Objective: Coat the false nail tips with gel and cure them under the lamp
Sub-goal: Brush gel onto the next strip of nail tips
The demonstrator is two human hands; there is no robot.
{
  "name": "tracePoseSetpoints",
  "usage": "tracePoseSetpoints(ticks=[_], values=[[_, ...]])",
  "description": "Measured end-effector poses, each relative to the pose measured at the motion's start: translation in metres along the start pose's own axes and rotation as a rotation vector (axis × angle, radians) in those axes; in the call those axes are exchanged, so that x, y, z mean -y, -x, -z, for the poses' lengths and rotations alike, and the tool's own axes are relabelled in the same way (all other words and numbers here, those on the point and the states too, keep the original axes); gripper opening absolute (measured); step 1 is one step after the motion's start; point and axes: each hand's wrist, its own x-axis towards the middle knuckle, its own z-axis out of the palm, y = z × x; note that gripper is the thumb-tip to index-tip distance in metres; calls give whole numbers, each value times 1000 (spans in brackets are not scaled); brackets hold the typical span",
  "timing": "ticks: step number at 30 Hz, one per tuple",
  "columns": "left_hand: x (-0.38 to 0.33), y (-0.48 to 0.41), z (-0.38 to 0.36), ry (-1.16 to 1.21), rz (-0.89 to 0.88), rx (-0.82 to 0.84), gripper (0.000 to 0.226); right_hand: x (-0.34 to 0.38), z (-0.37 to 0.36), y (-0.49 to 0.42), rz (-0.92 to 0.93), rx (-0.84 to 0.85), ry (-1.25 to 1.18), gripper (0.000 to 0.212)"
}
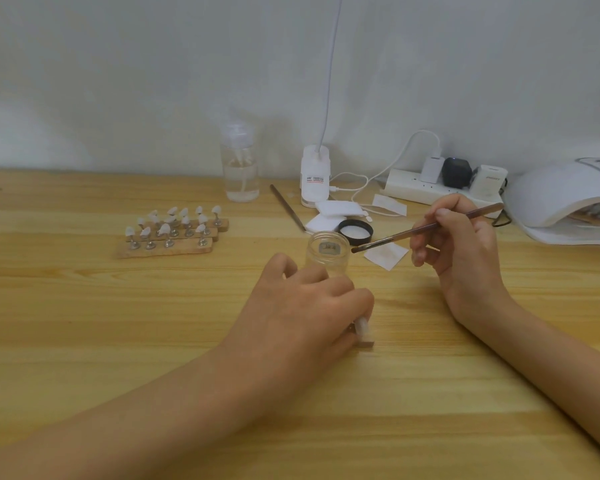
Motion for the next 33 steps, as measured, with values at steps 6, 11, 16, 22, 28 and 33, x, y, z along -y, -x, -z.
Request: tracePoseSetpoints(ticks=[6, 11, 16, 22, 28, 33], values=[[9, -8, 22, 488, 98, -29, 6, 9, -8, -4, 28, 81, 78, 26], [47, -24, 26, 995, 288, -152, 14, 18, -26, -8, 108, 264, 349, 17], [74, -20, 2, 1165, 507, -255, 7, 14, -37, -8, 80, 321, 469, 14], [79, -17, -14, 1274, 541, -280, 17, 11, -39, -6, 31, 368, 456, 16], [80, -17, -20, 1255, 568, -303, 13, 13, -34, -7, 14, 241, 305, 20], [80, -18, -23, 1149, 576, -310, 9, 5, -26, -5, -67, 9, 107, 24]])
